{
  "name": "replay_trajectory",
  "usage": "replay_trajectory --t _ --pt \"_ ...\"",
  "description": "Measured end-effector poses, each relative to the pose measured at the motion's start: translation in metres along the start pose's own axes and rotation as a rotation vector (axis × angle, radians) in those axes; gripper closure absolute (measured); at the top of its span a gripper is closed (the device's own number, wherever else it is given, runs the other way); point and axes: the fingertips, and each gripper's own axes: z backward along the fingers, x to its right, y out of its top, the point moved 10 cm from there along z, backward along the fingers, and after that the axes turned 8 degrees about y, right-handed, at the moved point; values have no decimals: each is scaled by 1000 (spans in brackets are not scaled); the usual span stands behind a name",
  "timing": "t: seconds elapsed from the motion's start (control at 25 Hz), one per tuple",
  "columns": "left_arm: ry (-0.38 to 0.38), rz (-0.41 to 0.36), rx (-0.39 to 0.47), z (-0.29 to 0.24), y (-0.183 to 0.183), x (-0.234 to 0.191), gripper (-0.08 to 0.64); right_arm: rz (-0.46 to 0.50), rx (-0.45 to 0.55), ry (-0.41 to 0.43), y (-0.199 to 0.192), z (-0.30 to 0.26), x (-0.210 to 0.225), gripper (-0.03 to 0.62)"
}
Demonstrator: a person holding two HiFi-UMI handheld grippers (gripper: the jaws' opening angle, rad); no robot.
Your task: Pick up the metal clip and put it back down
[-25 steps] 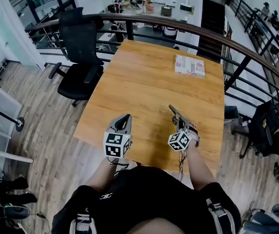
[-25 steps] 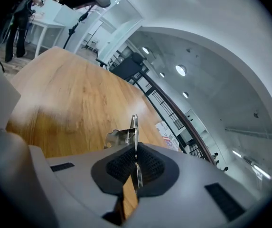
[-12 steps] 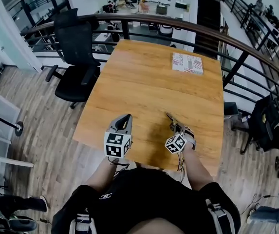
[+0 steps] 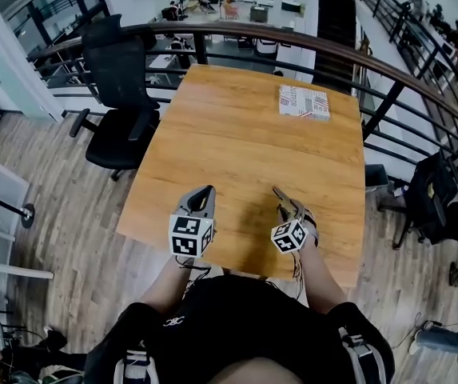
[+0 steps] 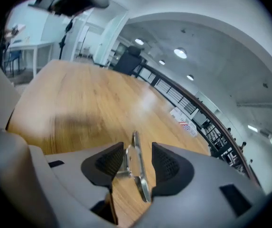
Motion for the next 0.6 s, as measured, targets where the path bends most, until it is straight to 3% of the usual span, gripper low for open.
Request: replay_trajectory --t 0.16,0.32,0.4,0.6 --pt "1 3 20 -6 8 -2 541 -247 268 -27 43 50 36 402" --pt "-26 -7 28 -12 13 5 541 -415 463 -186 71 107 73 492" --pt "-45 -14 31 -15 13 10 541 -472 525 -265 75 132 83 575" --pt "-78 -23 32 -20 14 22 541 -529 639 -296 79 170 91 580"
